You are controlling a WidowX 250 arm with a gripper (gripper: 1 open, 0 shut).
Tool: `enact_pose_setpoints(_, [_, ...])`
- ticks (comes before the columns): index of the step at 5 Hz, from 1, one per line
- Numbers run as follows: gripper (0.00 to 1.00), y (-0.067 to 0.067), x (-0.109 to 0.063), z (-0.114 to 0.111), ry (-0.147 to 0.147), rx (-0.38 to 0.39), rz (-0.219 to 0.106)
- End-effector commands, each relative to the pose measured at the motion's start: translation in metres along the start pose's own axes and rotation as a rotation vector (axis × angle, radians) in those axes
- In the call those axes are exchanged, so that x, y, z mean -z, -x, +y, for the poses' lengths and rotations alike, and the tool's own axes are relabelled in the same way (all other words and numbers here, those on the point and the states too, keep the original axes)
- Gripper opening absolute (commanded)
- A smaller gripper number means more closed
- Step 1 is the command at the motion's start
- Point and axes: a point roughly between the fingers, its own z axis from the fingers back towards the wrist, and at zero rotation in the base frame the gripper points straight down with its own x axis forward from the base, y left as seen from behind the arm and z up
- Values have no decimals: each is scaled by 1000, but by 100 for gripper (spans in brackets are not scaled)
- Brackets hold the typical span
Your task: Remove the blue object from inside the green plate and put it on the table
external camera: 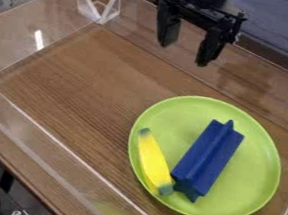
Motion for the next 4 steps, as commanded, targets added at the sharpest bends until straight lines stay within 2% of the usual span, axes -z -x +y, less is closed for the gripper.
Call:
enact_pose_setpoints(1, [100,14,4,-13,6,-18,-7])
enact_pose_setpoints(2, [100,32,13,-36,18,-42,-44])
enact_pose_setpoints(3, [100,43,20,-57,32,-59,-85])
enact_pose_setpoints(4, [100,47,24,-66,37,-63,-95])
